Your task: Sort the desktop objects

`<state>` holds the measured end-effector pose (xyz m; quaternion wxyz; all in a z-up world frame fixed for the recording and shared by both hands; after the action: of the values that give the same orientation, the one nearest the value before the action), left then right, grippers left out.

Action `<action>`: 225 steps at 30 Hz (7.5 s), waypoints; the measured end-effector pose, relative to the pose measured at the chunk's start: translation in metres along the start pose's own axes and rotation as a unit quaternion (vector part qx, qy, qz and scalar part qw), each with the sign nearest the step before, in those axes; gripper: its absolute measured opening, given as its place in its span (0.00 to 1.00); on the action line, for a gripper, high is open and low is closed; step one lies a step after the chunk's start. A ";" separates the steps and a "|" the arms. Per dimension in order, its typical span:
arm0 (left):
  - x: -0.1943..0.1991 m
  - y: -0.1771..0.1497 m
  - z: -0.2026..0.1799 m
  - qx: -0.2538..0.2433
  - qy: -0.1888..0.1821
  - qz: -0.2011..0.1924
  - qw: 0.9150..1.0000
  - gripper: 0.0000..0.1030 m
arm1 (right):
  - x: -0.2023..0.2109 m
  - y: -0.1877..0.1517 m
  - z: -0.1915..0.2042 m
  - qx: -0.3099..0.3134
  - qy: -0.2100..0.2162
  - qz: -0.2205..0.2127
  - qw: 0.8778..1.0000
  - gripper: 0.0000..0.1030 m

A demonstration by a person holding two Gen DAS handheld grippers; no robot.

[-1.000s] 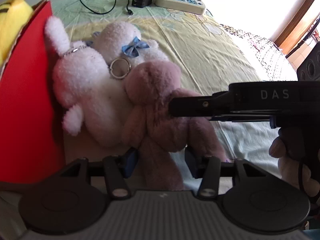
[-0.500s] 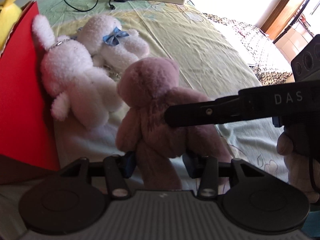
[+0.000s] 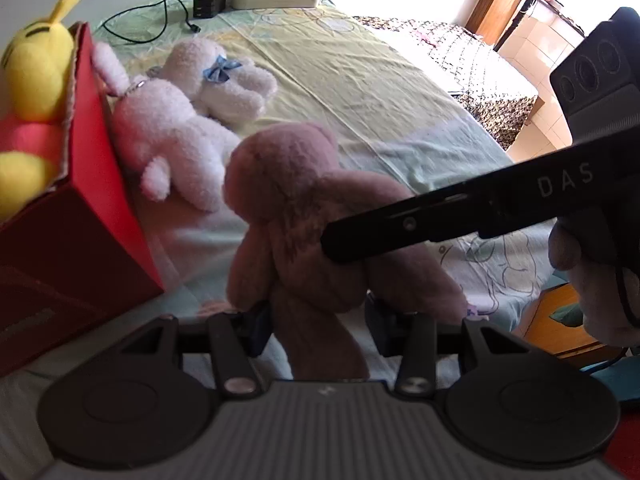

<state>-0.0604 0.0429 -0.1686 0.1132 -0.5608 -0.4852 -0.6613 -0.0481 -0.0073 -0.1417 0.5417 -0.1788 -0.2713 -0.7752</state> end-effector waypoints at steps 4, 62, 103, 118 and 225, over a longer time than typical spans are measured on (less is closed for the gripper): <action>0.028 -0.024 0.015 -0.011 -0.013 -0.006 1.000 0.44 | -0.011 -0.021 0.029 0.002 -0.003 -0.007 1.000 0.34; 0.161 0.018 0.222 -0.006 0.052 -0.174 0.983 0.43 | -0.120 0.049 0.235 0.166 0.026 -0.203 0.965 0.34; 0.073 -0.017 0.254 0.001 0.095 -0.023 0.995 0.52 | -0.171 0.067 0.176 0.140 -0.118 -0.178 0.967 0.37; 0.068 -0.022 0.262 0.006 0.113 -0.007 0.994 0.52 | -0.184 0.055 0.161 0.136 -0.146 -0.125 0.972 0.16; 0.048 -0.021 0.251 -0.022 0.207 0.031 0.978 0.58 | -0.190 0.054 0.143 0.107 -0.123 -0.161 0.973 0.15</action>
<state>0.0669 0.2651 -0.1635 0.2194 -0.4287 -0.4191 -0.7697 0.0666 0.2071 -0.1247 0.3883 -0.1681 -0.4421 -0.7909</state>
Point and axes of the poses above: each gripper's, at about its wrist camera, not at the fingertips, and x roughly against the way its jaws point, z to its left, y to its top, the point moved 10 cm from there along -x, roughly the way its jaws point, and after that the axes turned 12 degrees about -x, right-handed, at the moved point
